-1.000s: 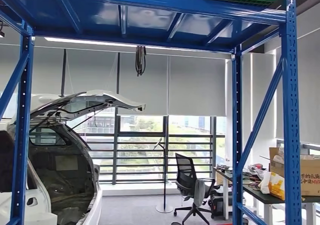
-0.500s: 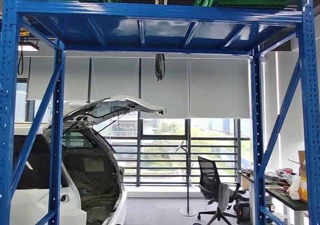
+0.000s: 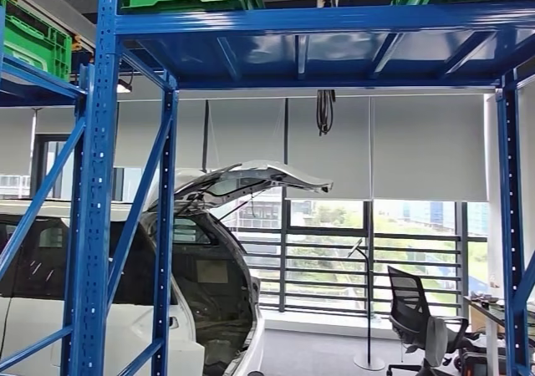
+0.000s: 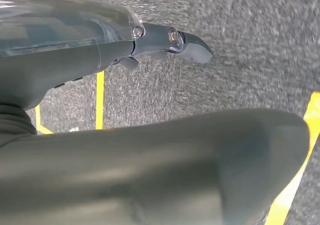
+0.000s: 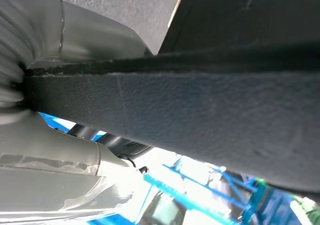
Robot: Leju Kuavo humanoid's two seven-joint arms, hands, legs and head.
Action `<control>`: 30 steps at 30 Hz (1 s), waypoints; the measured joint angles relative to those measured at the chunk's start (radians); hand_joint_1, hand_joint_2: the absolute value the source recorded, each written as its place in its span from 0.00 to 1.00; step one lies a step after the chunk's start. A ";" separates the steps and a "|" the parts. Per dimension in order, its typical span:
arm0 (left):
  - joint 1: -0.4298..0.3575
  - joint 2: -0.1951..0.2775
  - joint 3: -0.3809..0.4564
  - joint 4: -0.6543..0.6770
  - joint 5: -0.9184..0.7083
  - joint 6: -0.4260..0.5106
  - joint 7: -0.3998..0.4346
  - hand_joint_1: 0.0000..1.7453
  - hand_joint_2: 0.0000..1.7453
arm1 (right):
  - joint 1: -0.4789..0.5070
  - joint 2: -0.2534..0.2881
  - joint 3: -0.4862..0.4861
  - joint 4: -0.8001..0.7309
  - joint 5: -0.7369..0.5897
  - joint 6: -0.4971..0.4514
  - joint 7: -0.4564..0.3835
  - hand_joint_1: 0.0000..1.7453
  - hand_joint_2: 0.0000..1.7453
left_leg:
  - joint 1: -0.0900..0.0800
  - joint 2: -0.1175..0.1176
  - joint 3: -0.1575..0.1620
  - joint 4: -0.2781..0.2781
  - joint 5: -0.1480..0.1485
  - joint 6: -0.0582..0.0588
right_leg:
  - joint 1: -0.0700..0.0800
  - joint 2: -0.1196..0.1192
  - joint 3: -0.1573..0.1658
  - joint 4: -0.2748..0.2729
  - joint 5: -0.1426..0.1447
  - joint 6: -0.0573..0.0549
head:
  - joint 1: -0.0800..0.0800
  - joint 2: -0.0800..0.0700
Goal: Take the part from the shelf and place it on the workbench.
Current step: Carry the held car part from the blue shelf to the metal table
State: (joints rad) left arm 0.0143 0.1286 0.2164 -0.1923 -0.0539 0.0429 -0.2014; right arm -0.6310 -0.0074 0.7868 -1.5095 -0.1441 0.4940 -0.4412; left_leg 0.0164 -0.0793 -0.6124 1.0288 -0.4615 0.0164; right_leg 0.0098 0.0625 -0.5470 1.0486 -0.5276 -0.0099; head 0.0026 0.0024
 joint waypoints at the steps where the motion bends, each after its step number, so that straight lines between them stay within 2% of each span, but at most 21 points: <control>1: -0.001 0.002 0.000 0.000 0.000 0.000 0.000 0.00 1.00 | 0.001 -0.002 0.000 -0.002 0.003 0.000 -0.001 1.00 1.00 | 0.003 -0.011 -0.004 -0.001 0.004 -0.005 | 0.001 0.012 0.010 -0.027 0.009 -0.003 | 0.000 0.000; 3: 0.002 0.006 0.001 0.000 0.000 0.001 0.000 0.00 1.00 | 0.002 -0.006 0.000 -0.006 0.011 0.000 -0.002 1.00 1.00 | 0.007 -0.033 -0.013 -0.004 0.014 -0.020 | 0.003 0.000 0.013 -0.040 0.011 -0.004 | 0.000 0.000; 4: 0.005 0.009 0.001 0.000 0.000 0.002 0.000 0.00 1.00 | 0.002 -0.007 0.000 -0.009 0.015 0.000 -0.002 1.00 1.00 | 0.007 -0.033 -0.016 -0.005 0.014 -0.025 | 0.002 -0.013 0.015 -0.049 0.015 -0.007 | 0.000 0.000; 6: 0.008 0.017 0.002 0.000 0.000 0.005 0.000 0.00 1.00 | 0.003 -0.010 0.000 -0.016 0.022 0.000 -0.006 1.00 1.00 | 0.003 0.002 -0.038 0.032 -0.018 -0.031 | -0.004 -0.040 0.017 -0.068 0.025 -0.016 | 0.000 0.000; 8: 0.003 0.025 0.006 0.000 0.001 0.007 -0.001 0.00 1.00 | 0.010 -0.018 0.001 -0.020 0.027 -0.001 -0.011 1.00 1.00 | 0.004 0.049 -0.087 0.146 -0.085 -0.038 | -0.005 -0.068 0.013 -0.072 0.029 -0.021 | 0.000 0.000; 9: 0.001 0.028 0.008 0.000 0.001 0.007 -0.002 0.00 1.00 | 0.016 -0.024 0.001 -0.021 0.030 -0.002 -0.013 1.00 1.00 | 0.005 0.060 -0.111 0.209 -0.112 -0.042 | -0.005 -0.083 0.011 -0.072 0.030 -0.021 | 0.000 0.000; 10: 0.001 0.029 0.010 0.000 0.001 0.007 -0.003 0.00 1.00 | 0.024 -0.030 0.001 -0.023 0.032 -0.004 -0.015 1.00 1.00 | 0.007 0.066 -0.123 0.250 -0.124 -0.047 | -0.005 -0.098 0.010 -0.071 0.030 -0.021 | 0.000 0.000; 11: 0.002 0.031 0.011 0.000 0.001 0.007 -0.004 0.00 1.00 | 0.032 -0.037 0.001 -0.025 0.033 -0.007 -0.018 1.00 1.00 | 0.009 0.070 -0.117 0.254 -0.119 -0.051 | -0.005 -0.112 0.009 -0.070 0.030 -0.020 | 0.000 0.000; 12: 0.004 0.032 0.012 0.000 0.000 0.007 -0.004 0.00 1.00 | 0.039 -0.043 0.000 -0.028 0.034 -0.009 -0.021 1.00 1.00 | 0.011 0.077 -0.092 0.217 -0.096 -0.054 | -0.005 -0.124 0.009 -0.069 0.029 -0.019 | 0.000 0.000; 14: 0.004 0.037 0.014 0.000 -0.002 0.009 -0.005 0.00 1.00 | 0.047 -0.055 -0.002 -0.039 0.033 -0.015 -0.029 1.00 1.00 | 0.011 0.111 -0.012 0.081 -0.041 -0.058 | -0.004 -0.145 0.008 -0.062 0.024 -0.010 | 0.000 0.000; 15: 0.002 0.039 0.015 0.000 -0.004 0.011 -0.006 0.00 1.00 | 0.051 -0.061 -0.004 -0.045 0.032 -0.018 -0.033 1.00 1.00 | 0.009 0.127 0.016 0.028 -0.025 -0.054 | -0.001 -0.154 0.006 -0.056 0.020 -0.004 | 0.000 0.000; 16: 0.000 0.040 0.016 0.000 -0.005 0.014 -0.008 0.00 1.00 | 0.056 -0.068 -0.008 -0.053 0.030 -0.021 -0.037 1.00 1.00 | 0.005 0.137 0.030 -0.001 -0.020 -0.047 | 0.002 -0.163 0.004 -0.051 0.018 0.002 | 0.000 0.000; 18: 0.000 0.041 0.017 0.000 -0.009 0.017 -0.011 0.00 1.00 | 0.068 -0.081 -0.016 -0.070 0.025 -0.024 -0.047 1.00 1.00 | 0.001 0.127 0.026 -0.008 -0.021 -0.030 | 0.003 -0.181 0.003 -0.046 0.016 0.011 | 0.000 0.000; 19: 0.003 0.041 0.017 0.000 -0.010 0.018 -0.011 0.00 1.00 | 0.074 -0.087 -0.020 -0.081 0.023 -0.026 -0.051 1.00 1.00 | 0.002 0.118 0.024 -0.008 -0.019 -0.024 | 0.001 -0.180 0.004 -0.044 0.013 0.016 | 0.000 0.000; 21: 0.005 0.041 0.017 0.000 -0.016 0.018 -0.011 0.00 1.00 | 0.086 -0.100 -0.028 -0.108 0.021 -0.030 -0.058 1.00 1.00 | 0.004 0.101 0.019 -0.008 -0.013 -0.011 | -0.006 -0.138 -0.011 -0.008 -0.020 0.027 | 0.000 0.000; 23: 0.001 0.041 0.017 0.000 -0.021 0.018 -0.012 0.00 1.00 | 0.098 -0.117 -0.038 -0.134 0.022 -0.034 -0.060 1.00 1.00 | 0.005 0.082 0.014 -0.009 -0.009 -0.002 | -0.010 -0.083 -0.062 0.111 -0.089 0.033 | 0.000 0.000; 25: -0.003 0.042 0.017 0.000 -0.023 0.019 -0.014 0.00 1.00 | 0.108 -0.131 -0.046 -0.146 0.024 -0.036 -0.056 1.00 1.00 | 0.003 0.059 0.011 -0.009 -0.005 0.003 | -0.011 -0.069 -0.119 0.238 -0.135 0.033 | 0.000 0.000; 26: -0.004 0.042 0.017 0.000 -0.024 0.018 -0.015 0.00 1.00 | 0.111 -0.135 -0.048 -0.149 0.025 -0.036 -0.053 1.00 1.00 | 0.001 0.047 0.010 -0.009 -0.004 0.005 | -0.011 -0.066 -0.127 0.255 -0.129 0.031 | 0.000 0.000; 27: -0.004 0.042 0.017 0.000 -0.024 0.018 -0.017 0.00 1.00 | 0.112 -0.138 -0.050 -0.151 0.025 -0.036 -0.050 1.00 1.00 | 0.000 0.034 0.010 -0.009 -0.003 0.005 | -0.011 -0.062 -0.115 0.228 -0.104 0.027 | 0.000 0.000; 28: -0.005 0.042 0.017 0.000 -0.024 0.018 -0.020 0.00 1.00 | 0.113 -0.141 -0.051 -0.153 0.026 -0.035 -0.049 1.00 1.00 | -0.002 0.021 0.011 -0.008 -0.001 0.005 | -0.010 -0.052 -0.086 0.167 -0.066 0.021 | 0.000 0.000; 30: -0.009 0.040 0.017 0.000 -0.026 0.016 -0.026 0.00 1.00 | 0.110 -0.144 -0.054 -0.157 0.027 -0.033 -0.047 1.00 1.00 | -0.002 -0.004 0.008 -0.008 0.003 0.001 | -0.010 -0.006 -0.023 0.028 -0.002 0.006 | 0.000 0.000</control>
State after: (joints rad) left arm 0.0050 0.1685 0.2338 -0.1923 -0.0802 0.0593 -0.2271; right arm -0.5207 -0.1518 0.7332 -1.6668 -0.1173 0.4605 -0.4880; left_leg 0.0139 -0.0829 -0.6046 1.0211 -0.4586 0.0177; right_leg -0.0005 0.0562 -0.5701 1.0762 -0.5291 -0.0035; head 0.0028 0.0023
